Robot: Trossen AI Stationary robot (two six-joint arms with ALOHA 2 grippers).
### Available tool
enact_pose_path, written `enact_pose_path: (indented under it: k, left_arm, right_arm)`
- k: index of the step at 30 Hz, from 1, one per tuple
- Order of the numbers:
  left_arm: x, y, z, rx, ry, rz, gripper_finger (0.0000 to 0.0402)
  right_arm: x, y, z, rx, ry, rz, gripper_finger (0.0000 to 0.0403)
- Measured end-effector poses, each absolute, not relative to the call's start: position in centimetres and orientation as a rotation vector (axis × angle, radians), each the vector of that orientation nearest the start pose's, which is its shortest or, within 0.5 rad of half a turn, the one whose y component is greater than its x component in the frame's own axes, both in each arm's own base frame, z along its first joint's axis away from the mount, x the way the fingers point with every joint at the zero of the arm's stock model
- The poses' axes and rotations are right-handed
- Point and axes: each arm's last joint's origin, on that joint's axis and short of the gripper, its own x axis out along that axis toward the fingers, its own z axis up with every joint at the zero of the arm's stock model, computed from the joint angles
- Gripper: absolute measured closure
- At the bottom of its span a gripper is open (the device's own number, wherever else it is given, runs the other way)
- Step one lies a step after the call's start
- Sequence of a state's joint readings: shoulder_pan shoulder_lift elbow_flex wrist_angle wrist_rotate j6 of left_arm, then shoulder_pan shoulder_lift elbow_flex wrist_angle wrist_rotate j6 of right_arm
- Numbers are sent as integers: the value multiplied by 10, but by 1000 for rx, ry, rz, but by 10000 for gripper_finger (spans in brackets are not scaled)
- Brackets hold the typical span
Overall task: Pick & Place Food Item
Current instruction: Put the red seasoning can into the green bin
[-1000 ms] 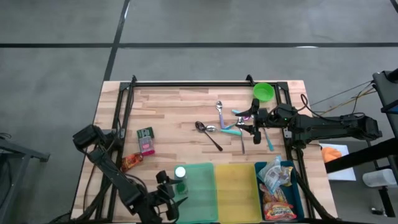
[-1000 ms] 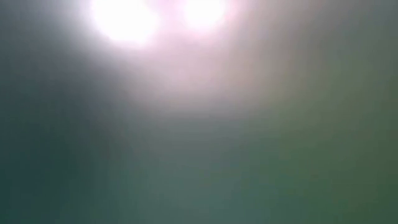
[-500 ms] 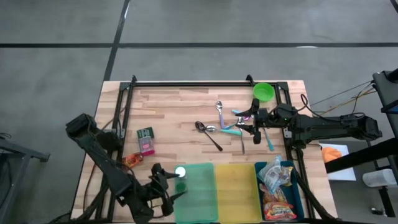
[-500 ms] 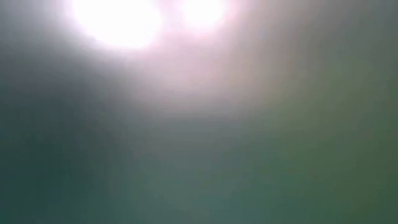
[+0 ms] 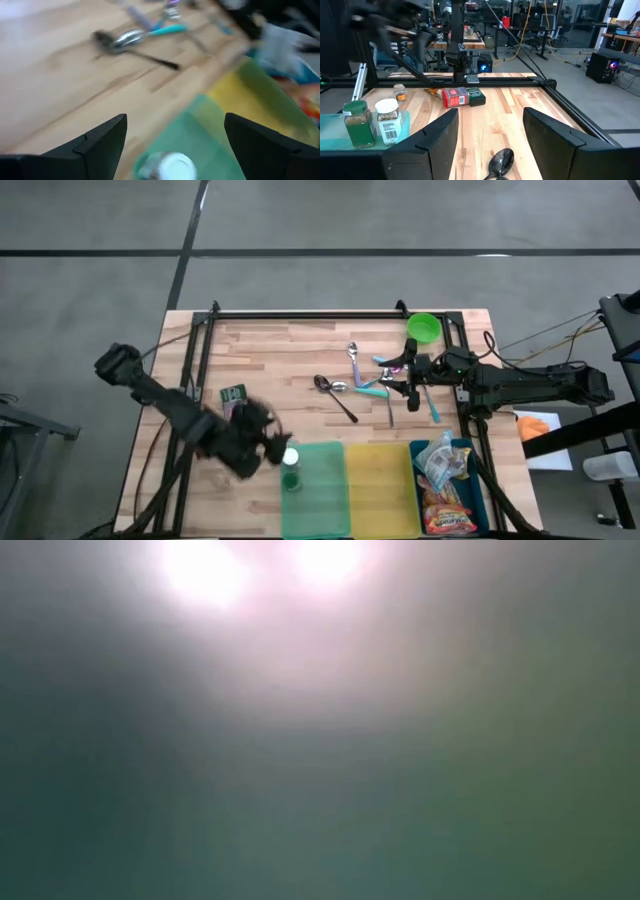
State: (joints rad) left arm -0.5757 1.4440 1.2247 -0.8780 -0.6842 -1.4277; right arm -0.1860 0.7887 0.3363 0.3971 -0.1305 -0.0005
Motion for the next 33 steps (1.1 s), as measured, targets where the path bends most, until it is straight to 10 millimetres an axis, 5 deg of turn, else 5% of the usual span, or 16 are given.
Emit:
enact_pose_path:
  k: [6, 12, 24, 29, 33]
  left_arm:
    - [253, -77, 293, -985, 716, 862, 64]
    - [265, -45, 294, -993, 805, 813, 64]
    - [267, -46, 295, -989, 787, 785, 64]
    - [274, -45, 299, -826, 711, 723, 64]
    - [284, -46, 307, -533, 636, 595, 64]
  right_arm:
    - [174, -29, 232, 8, 55, -55, 181]
    - [174, -29, 232, 8, 55, -55, 181]
    - [174, -29, 232, 8, 55, -55, 181]
    - [174, -29, 232, 8, 55, -55, 181]
    - [174, -29, 232, 8, 55, -55, 181]
